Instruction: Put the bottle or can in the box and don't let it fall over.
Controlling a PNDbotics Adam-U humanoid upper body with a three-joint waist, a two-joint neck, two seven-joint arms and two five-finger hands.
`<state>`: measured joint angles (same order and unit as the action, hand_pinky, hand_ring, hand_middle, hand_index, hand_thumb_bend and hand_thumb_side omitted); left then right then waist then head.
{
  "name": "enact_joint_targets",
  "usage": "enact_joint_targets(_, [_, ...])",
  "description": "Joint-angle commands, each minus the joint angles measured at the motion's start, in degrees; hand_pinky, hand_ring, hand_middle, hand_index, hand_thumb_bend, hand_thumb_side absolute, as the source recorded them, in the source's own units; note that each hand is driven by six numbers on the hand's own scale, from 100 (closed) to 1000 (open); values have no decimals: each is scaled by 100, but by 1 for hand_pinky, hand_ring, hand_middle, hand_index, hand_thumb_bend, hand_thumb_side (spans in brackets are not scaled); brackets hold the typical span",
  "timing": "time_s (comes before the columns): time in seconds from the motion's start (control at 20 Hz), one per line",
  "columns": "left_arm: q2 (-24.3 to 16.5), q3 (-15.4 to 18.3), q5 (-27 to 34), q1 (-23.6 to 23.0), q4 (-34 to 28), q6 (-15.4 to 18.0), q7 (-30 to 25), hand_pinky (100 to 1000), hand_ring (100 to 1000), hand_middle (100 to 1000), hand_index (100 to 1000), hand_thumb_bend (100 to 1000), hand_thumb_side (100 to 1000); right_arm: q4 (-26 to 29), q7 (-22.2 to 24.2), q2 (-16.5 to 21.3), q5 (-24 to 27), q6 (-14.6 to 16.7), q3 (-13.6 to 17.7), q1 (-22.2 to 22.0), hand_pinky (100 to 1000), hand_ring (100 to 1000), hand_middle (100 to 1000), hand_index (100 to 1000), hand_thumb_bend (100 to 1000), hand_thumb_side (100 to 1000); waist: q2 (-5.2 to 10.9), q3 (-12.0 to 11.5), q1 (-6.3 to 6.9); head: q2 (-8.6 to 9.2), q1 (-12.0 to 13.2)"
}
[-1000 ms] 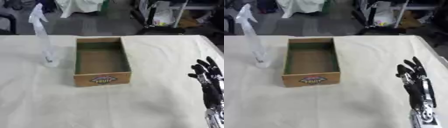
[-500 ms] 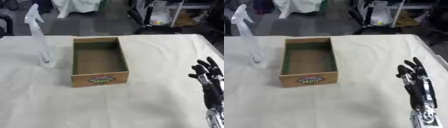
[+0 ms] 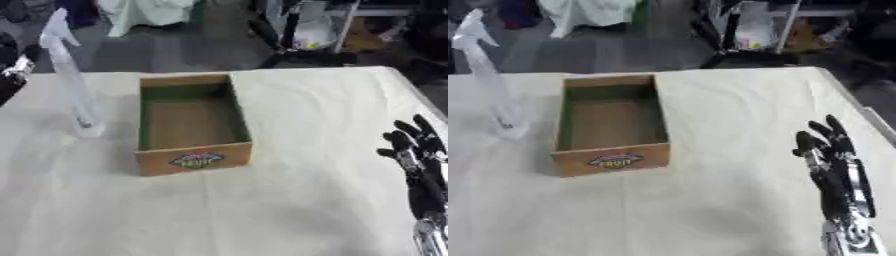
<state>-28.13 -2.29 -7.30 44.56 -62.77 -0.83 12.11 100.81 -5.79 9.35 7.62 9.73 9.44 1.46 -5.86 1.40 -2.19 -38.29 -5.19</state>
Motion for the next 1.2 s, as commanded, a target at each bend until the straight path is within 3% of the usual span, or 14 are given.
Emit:
enact_joint_targets(0.05, [-29, 7, -120, 326, 344, 75, 101, 714, 770, 682, 855, 571, 626, 57, 47, 147, 41, 11, -23, 37, 650, 791, 844, 1000, 566, 534, 66, 49, 13, 20, 51])
enact_joint_targets(0.65, [34, 142, -216, 828, 1283, 339, 335, 710, 768, 679, 855, 572, 629, 39, 131, 174, 82, 13, -93, 100, 650, 790, 845, 1000, 567, 531, -33, 412, 11, 161, 169])
enact_joint_targets(1.2, [-226, 157, -197, 1070, 1272, 573, 295, 707, 758, 666, 853, 564, 635, 25, 179, 190, 105, 13, -121, 127, 650, 790, 845, 1000, 568, 529, -84, 536, 16, 213, 188])
